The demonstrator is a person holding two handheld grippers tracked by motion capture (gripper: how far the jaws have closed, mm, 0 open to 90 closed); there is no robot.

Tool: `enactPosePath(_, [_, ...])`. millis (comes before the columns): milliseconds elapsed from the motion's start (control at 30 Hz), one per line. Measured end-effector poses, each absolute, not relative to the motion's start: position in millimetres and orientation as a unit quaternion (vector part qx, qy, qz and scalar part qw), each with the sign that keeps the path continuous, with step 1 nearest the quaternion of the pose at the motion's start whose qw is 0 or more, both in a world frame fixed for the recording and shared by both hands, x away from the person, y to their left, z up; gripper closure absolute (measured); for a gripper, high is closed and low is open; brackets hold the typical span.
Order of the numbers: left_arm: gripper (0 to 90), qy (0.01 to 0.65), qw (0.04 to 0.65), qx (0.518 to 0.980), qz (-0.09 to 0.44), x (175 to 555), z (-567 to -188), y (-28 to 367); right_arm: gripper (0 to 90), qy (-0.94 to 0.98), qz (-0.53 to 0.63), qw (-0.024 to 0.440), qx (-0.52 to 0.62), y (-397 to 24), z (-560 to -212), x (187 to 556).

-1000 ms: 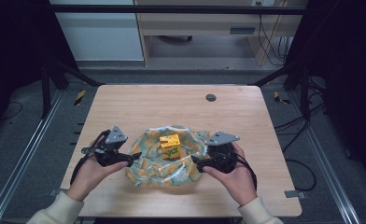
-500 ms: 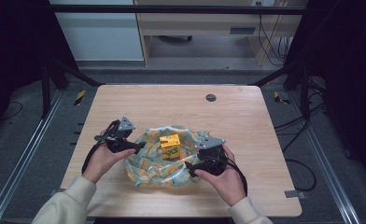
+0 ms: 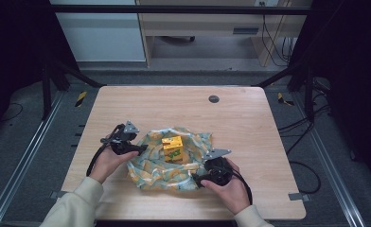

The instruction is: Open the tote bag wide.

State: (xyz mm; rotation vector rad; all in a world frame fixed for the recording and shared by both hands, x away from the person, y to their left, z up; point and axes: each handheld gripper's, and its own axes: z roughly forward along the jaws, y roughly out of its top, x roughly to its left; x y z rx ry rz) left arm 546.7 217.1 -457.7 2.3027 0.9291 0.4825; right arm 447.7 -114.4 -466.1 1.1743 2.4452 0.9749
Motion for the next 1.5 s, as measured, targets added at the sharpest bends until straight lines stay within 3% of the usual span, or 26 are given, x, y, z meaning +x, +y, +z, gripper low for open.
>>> enactPosePath(200, [57.5,0.345,0.294,0.876,0.167,549,-463,213,52.2,0.843,0.344,0.118,0.397,-116,-467,446])
enactPosePath(367, [80.9,0.333,0.29,0.881,0.173,548,-464,207,79.5,0.845,0.351,0.106,0.389,-119,-467,448])
enactPosePath(467, [87.1,0.327,0.3,0.877,0.185,546,-456,204,87.9,0.842,0.361,0.117,0.384,-121,-461,448])
enactPosePath(733, [88.3,0.32,0.327,0.864,0.209,543,-430,195,89.4,0.817,0.386,0.155,0.399,-149,-442,446])
enactPosePath(1000, [88.1,0.319,0.293,0.88,0.194,544,-452,190,89.2,0.83,0.36,0.139,0.403,-158,-458,447])
enactPosePath(1500, [88.4,0.32,0.284,0.882,0.198,539,-464,201,89.9,0.848,0.326,0.133,0.396,-154,-469,447])
